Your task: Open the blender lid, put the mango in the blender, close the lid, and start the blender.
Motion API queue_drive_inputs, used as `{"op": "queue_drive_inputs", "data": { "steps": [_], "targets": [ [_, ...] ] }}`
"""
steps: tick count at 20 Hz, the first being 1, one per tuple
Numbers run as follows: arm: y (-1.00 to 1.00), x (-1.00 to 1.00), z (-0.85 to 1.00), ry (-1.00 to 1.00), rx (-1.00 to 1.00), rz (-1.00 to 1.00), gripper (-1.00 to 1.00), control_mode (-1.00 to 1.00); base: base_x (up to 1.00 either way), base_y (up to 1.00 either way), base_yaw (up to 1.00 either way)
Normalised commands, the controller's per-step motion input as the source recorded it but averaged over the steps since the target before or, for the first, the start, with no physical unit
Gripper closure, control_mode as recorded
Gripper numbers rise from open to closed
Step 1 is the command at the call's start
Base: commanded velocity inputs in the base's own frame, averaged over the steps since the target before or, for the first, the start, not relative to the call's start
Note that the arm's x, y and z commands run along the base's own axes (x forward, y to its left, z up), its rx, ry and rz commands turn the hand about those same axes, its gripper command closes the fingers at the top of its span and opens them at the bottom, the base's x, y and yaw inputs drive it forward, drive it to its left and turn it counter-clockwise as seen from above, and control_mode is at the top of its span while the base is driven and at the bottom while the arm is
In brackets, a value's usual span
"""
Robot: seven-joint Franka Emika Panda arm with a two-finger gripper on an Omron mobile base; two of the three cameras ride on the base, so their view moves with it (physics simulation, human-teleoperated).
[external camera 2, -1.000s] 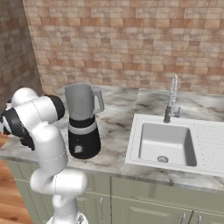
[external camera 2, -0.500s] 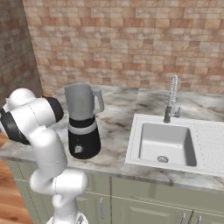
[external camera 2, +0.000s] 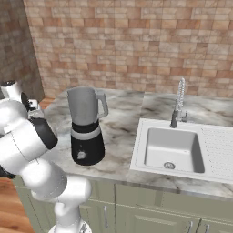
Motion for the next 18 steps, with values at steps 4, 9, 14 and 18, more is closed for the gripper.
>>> {"op": "queue_drive_inputs", "data": {
  "steps": [4,9,14,18],
  "targets": [
    [-0.41,-0.15,1.0,-0.11,0.0,0.0,1.0,-1.0,0.0,0.0,0.0],
    [-0.58,-0.19,1.0,-0.14,0.0,0.0,1.0,-1.0,0.0,0.0,0.0],
    [-0.61,-0.22,1.0,-0.1,0.0,0.0,1.0,-1.0,0.0,0.0,0.0],
    [-0.6,-0.32,1.0,-0.16,0.0,0.0,1.0,-1.0,0.0,0.0,0.0]
  ]
}}
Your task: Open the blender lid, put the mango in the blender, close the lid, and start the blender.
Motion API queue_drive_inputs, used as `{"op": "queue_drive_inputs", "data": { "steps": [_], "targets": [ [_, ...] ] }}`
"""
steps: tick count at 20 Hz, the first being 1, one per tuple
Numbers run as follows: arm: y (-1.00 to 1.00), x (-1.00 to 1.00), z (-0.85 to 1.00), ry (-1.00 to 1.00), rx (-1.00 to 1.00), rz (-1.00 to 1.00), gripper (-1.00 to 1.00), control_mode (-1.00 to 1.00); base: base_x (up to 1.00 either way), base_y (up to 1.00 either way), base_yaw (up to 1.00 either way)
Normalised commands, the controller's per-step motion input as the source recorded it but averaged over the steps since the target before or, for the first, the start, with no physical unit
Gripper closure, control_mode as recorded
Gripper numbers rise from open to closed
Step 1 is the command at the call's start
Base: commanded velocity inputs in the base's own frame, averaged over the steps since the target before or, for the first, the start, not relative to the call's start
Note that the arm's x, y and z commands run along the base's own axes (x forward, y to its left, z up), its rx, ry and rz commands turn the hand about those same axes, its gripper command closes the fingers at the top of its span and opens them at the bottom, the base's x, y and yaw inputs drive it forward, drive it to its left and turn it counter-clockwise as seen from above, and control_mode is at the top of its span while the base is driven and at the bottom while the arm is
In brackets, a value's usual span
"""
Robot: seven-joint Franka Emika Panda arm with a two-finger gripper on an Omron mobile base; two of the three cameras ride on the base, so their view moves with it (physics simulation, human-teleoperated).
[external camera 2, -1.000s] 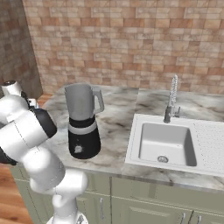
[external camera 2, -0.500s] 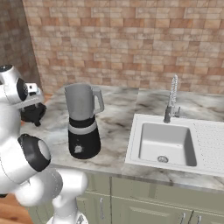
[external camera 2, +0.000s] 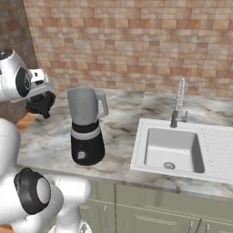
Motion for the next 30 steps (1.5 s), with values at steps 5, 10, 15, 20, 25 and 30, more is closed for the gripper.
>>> {"op": "queue_drive_inputs", "data": {
  "steps": [5,10,15,20,25,30],
  "targets": [
    [-0.6,-0.12,1.0,-0.16,0.0,0.0,1.0,-1.0,0.0,0.0,0.0],
    [-0.76,0.0,1.0,-0.08,0.0,0.0,1.0,-1.0,0.0,0.0,0.0],
    [-0.7,0.03,0.69,-0.01,0.0,0.05,1.0,-1.0,0.0,0.0,0.0],
    [-0.37,0.4,0.03,0.13,0.0,0.22,1.0,-1.0,0.0,0.0,0.0],
    [-0.33,0.12,-0.02,0.13,0.0,0.29,1.0,-1.0,0.0,0.0,0.0],
    [-0.26,0.0,-0.08,0.08,-0.04,0.27,1.0,-1.0,0.0,0.0,0.0]
  ]
}}
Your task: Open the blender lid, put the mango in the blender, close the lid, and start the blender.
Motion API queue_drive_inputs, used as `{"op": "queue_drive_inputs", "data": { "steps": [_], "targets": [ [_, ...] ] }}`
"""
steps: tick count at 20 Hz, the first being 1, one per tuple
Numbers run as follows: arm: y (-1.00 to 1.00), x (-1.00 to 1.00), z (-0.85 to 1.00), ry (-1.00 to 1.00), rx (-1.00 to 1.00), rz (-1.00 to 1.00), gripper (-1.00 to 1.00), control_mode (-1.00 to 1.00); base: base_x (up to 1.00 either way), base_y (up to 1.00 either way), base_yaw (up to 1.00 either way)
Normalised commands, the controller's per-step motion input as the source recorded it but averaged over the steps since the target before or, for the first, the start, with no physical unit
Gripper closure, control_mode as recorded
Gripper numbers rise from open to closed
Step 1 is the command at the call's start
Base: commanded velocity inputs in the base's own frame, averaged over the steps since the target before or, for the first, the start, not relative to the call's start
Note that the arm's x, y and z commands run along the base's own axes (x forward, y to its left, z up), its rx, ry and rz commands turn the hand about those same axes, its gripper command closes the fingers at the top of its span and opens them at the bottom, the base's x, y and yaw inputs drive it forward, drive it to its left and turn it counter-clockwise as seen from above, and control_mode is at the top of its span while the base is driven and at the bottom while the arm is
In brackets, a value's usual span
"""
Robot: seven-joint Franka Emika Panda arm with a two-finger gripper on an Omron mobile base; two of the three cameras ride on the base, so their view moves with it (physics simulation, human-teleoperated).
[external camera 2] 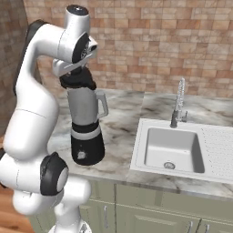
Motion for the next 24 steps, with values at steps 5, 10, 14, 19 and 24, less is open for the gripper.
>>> {"op": "queue_drive_inputs", "data": {
  "steps": [5,10,14,19,24],
  "targets": [
    [-0.01,0.08,-0.43,0.18,-0.14,0.22,1.0,-1.0,0.0,0.0,0.0],
    [0.0,0.06,-0.14,0.11,-0.09,0.23,1.0,-1.0,0.0,0.0,0.0],
    [-0.03,0.0,-0.03,0.06,-0.07,0.23,1.0,-1.0,0.0,0.0,0.0],
    [0.0,0.01,-0.2,0.08,-0.08,0.19,1.0,-1.0,0.0,0.0,0.0],
    [0.0,0.13,-0.13,0.01,-0.02,0.06,1.0,-1.0,0.0,0.0,0.0]
  ]
}}
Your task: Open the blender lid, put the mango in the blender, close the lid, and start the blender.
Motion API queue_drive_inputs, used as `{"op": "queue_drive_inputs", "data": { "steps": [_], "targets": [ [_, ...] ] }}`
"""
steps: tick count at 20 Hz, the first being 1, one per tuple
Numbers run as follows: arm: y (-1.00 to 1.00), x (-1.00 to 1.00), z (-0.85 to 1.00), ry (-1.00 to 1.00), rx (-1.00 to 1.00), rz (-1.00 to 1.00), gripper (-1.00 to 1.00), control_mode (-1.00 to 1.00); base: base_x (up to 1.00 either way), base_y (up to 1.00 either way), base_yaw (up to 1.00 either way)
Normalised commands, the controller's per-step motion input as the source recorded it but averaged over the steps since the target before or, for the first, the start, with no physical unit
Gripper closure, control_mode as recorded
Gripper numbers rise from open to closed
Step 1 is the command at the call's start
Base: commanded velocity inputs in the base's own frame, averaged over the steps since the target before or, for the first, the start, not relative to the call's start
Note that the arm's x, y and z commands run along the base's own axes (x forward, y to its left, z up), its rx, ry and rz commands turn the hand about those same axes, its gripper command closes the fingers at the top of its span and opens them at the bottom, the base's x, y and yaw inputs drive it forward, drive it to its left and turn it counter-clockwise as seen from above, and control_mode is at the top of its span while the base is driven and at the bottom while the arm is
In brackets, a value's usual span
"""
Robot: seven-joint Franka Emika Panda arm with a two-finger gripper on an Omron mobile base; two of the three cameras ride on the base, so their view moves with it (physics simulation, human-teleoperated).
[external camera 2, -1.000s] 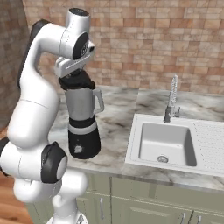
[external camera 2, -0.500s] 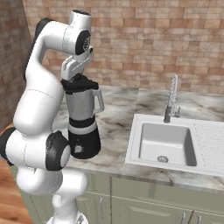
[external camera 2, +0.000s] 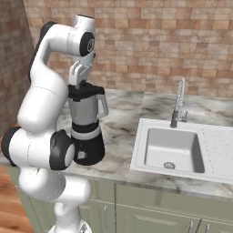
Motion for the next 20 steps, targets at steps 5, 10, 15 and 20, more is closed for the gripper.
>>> {"op": "queue_drive_inputs", "data": {
  "steps": [5,10,15,20],
  "targets": [
    [0.02,0.31,0.0,0.0,0.0,0.0,1.0,-1.0,0.0,0.0,0.0],
    [0.06,0.18,0.0,-0.01,0.0,-0.01,1.0,-1.0,0.0,0.0,0.0],
    [0.1,0.19,-0.02,-0.03,-0.01,0.0,1.0,-1.0,0.0,0.0,0.0],
    [0.06,-0.01,-0.24,-0.01,-0.03,0.0,1.0,-1.0,0.0,0.0,0.0]
  ]
}}
